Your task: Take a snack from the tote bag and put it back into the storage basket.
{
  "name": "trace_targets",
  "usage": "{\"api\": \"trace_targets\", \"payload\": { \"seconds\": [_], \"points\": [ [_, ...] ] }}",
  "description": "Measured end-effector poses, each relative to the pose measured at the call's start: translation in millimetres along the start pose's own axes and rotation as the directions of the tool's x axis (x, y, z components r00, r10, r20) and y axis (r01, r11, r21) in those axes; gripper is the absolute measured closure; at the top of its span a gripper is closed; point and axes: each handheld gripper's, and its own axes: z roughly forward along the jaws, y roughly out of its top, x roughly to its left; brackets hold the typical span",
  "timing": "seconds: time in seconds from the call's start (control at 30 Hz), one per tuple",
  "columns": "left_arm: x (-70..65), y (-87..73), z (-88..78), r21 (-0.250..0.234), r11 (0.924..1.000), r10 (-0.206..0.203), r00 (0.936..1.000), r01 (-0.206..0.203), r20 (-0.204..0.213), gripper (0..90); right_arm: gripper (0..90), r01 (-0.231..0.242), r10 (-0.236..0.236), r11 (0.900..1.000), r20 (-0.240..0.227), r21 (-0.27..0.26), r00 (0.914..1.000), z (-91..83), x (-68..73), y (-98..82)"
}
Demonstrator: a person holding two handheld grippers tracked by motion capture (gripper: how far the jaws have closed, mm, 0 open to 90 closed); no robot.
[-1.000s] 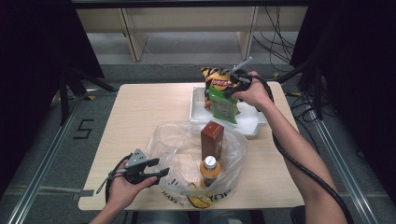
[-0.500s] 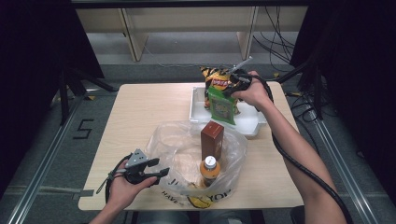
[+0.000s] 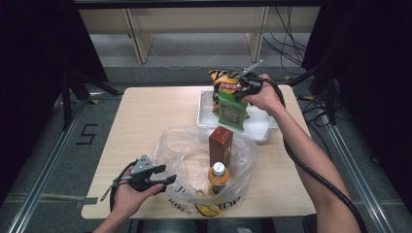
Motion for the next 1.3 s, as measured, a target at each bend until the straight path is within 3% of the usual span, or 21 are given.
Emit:
{"api": "trace_targets", "payload": {
  "seconds": [0.1,0.17,0.2,0.27,0.33,0.37,0.4,0.47,0.57,0.67,0.7,0.73,0.77,0.8,0.83,0.9,0.97,1.0,1.03,1.13,1.3],
  "points": [
    [0.3,-0.1,0.2,0.003,1.0000,0.001,1.0000,-0.001,0.006,40.1,85.6,0.027,-0.027,1.000,0.011,-0.009,0.9996,1.6,-2.0,0.2],
    [1.3,0.5,0.3,-0.004,0.9998,0.018,0.9998,-0.018,-0.003,40.1,84.6,-0.009,0.008,1.000,0.042,0.021,0.9991,0.0,0.5,0.8],
    [1.4,0.5,0.2,-0.002,0.9998,0.019,0.9998,-0.019,-0.004,40.1,83.3,-0.003,0.002,1.000,0.055,0.015,0.9985,1.5,0.4,0.9],
    [1.2,0.4,0.3,0.000,0.9999,0.017,0.9998,-0.017,-0.006,40.1,81.4,0.026,-0.026,1.000,0.050,0.003,0.9984,2.1,-0.7,1.0],
    [-0.7,-0.3,0.4,0.009,0.9998,-0.017,0.9998,0.017,0.006,40.1,78.9,0.060,-0.059,0.998,0.068,-0.011,0.9959,2.2,-1.9,1.4],
    [0.1,0.2,-0.2,0.009,1.0000,0.001,1.0000,-0.001,0.006,40.1,77.4,0.075,-0.074,0.997,0.074,-0.010,0.9945,1.7,-3.1,1.1],
    [0.2,0.2,-0.2,0.008,1.0000,0.003,1.0000,-0.003,0.005,40.1,75.9,0.086,-0.082,0.995,0.098,-0.042,0.9918,3.4,-3.1,0.7],
    [0.2,0.2,-0.2,0.009,1.0000,0.002,1.0000,-0.002,0.005,40.1,74.5,0.060,-0.057,0.998,0.099,-0.027,0.9935,0.4,-1.4,1.4],
    [1.0,0.7,0.5,-0.003,0.9997,0.024,0.9997,-0.024,-0.005,40.1,70.7,0.076,-0.073,0.997,0.112,-0.025,0.9910,-2.6,-1.3,0.9],
    [0.4,0.6,1.1,-0.001,0.9999,0.014,0.9998,-0.014,0.012,40.1,68.9,0.059,-0.051,0.996,0.126,-0.061,0.9907,-5.3,-0.1,0.3],
    [0.4,0.6,0.9,0.000,0.9999,0.014,0.9998,-0.014,0.010,40.1,68.7,0.075,-0.068,0.996,0.130,-0.048,0.9892,-9.1,-1.2,0.7],
    [0.3,0.5,0.8,-0.003,0.9999,0.013,0.9999,-0.013,0.007,40.1,69.2,0.055,-0.043,0.995,0.143,-0.082,0.9888,-9.8,0.1,0.1],
    [0.6,0.6,0.4,0.000,0.9999,0.014,0.9999,-0.014,0.007,40.1,70.8,0.062,-0.052,0.996,0.141,-0.064,0.9886,-14.3,-0.3,-0.1],
    [-0.2,0.2,0.4,0.002,1.0000,-0.006,0.9999,0.006,0.008,40.1,72.7,0.042,-0.029,0.996,0.150,-0.080,0.9883,-16.6,1.4,-1.1],
    [0.8,0.6,0.1,-0.002,0.9999,0.014,0.9999,-0.014,0.007,40.1,75.1,0.041,-0.025,0.994,0.155,-0.102,0.9876,-18.5,1.9,-2.7],
    [0.8,0.6,0.1,-0.003,0.9999,0.011,0.9999,-0.011,0.006,40.1,80.5,0.036,-0.014,0.992,0.169,-0.123,0.9855,-24.2,4.6,-7.0],
    [0.8,0.7,0.1,0.001,0.9999,0.016,0.9998,-0.016,0.007,40.1,86.4,0.020,-0.002,0.993,0.156,-0.114,0.9878,-29.5,6.8,-10.8],
    [0.2,0.7,0.1,0.000,0.9998,0.018,0.9998,-0.018,-0.001,40.1,88.0,0.002,0.019,0.990,0.153,-0.142,0.9881,-28.9,8.9,-13.6],
    [0.1,0.5,0.7,-0.007,0.9998,0.017,0.9998,-0.017,0.004,40.1,89.8,-0.001,0.015,0.994,0.135,-0.106,0.9907,-32.9,9.3,-15.7],
    [-0.2,0.7,0.5,-0.008,0.9998,0.017,0.9998,-0.017,0.002,40.1,90.0,-0.015,0.028,0.994,0.121,-0.113,0.9922,-30.2,11.6,-23.4],
    [0.0,0.5,0.5,-0.007,0.9998,0.019,0.9998,-0.019,0.001,40.1,90.0,-0.049,0.054,0.996,0.078,-0.070,0.9954,-20.2,11.6,-36.9]
  ]
}}
